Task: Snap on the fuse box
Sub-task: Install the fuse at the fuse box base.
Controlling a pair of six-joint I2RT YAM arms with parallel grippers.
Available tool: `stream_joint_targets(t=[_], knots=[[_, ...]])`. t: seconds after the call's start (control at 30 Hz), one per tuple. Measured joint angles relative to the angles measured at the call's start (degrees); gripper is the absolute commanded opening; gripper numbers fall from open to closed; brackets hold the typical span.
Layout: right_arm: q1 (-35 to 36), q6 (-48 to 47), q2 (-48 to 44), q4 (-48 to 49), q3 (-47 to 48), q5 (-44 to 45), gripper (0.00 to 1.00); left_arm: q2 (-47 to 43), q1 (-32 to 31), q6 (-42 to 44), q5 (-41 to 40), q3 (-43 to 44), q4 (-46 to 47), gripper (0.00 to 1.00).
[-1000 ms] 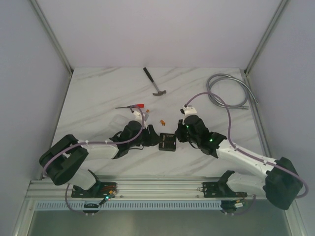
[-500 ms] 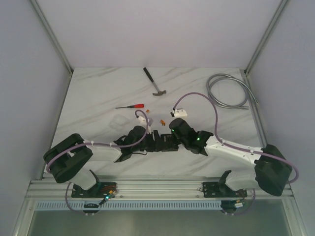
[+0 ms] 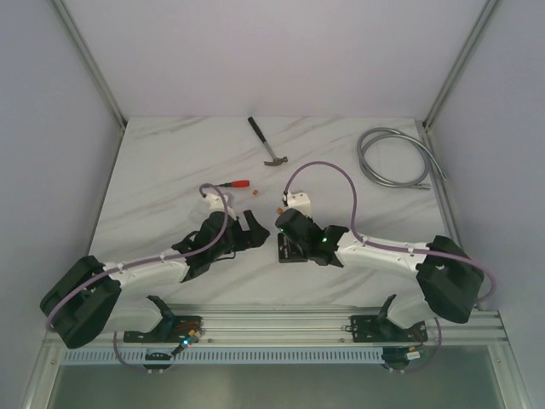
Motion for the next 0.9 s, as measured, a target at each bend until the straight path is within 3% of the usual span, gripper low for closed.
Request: stream_joint_targets(t=[0.33, 0.9], knots=[[2.54, 2.62, 5.16, -1.73, 3.74, 4.42, 0.0, -7.85, 6.49, -0.42, -4.66, -5.81, -8.07, 1.0], [3.45, 9.29, 8.5, -3.23, 4.28, 8.81, 0.0, -12.11, 7.63, -1.03, -5.97, -6.82, -10.27, 1.0]])
